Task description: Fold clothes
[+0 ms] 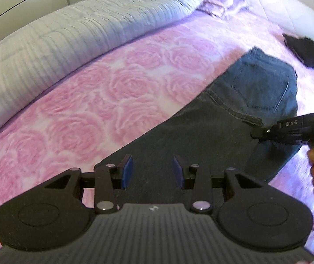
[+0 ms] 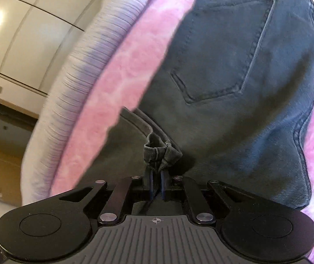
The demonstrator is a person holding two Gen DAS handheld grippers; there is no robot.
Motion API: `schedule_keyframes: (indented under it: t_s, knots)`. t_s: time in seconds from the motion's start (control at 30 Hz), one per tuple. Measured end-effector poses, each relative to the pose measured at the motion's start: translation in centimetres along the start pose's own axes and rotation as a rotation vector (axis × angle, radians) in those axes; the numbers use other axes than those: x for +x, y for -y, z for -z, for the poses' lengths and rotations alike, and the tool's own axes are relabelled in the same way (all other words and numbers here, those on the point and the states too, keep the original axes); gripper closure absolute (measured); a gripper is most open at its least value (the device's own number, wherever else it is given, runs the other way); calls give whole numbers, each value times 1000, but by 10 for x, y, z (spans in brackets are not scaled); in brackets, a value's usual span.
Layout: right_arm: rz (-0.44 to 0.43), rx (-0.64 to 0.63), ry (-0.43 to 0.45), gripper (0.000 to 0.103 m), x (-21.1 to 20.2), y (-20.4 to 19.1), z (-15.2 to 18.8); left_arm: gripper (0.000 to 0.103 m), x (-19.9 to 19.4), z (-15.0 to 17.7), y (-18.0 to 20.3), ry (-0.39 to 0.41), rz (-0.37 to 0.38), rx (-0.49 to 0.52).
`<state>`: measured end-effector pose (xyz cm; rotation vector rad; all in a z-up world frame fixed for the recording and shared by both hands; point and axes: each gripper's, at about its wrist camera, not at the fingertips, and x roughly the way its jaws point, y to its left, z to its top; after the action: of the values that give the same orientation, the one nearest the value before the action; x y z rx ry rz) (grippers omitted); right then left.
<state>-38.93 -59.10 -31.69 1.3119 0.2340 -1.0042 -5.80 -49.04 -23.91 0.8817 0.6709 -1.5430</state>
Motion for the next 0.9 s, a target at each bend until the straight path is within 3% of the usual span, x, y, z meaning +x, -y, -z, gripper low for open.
schedule_keyframes:
  t_s: [0.13, 0.2, 0.33, 0.47, 0.57, 0.63, 0.67, 0.7, 0.8, 0.9]
  knots:
    - [2, -19, -47, 98, 0, 4, -3, 68, 26, -8, 1, -31, 5, 45]
    - [10, -37, -54, 96, -3, 3, -5, 68, 40, 0, -11, -68, -3, 10]
    - [35, -86, -30, 81, -17, -4, -7, 68, 68, 17, -36, -141, -19, -62]
    - [46, -55, -8, 79, -29, -5, -7, 68, 75, 35, -65, -138, 22, -250]
    - [56, -60, 5, 70, -39, -9, -3, 67, 75, 41, -85, -123, 85, -408]
    - [53, -72, 7, 52, -39, -14, 1, 68, 80, 40, -91, -139, 90, -425]
    - [60, -85, 8, 49, -39, -16, 3, 68, 83, 40, -93, -147, 92, -433]
    - [67, -98, 8, 47, -38, -19, 6, 75, 86, 39, -96, -157, 92, -438]
    - [138, -169, 20, 47, -38, -31, 15, 74, 101, 43, -92, -200, 62, -393]
    - [201, -368, 21, 47, -39, -61, 33, 72, 101, 46, -99, -202, 87, -409]
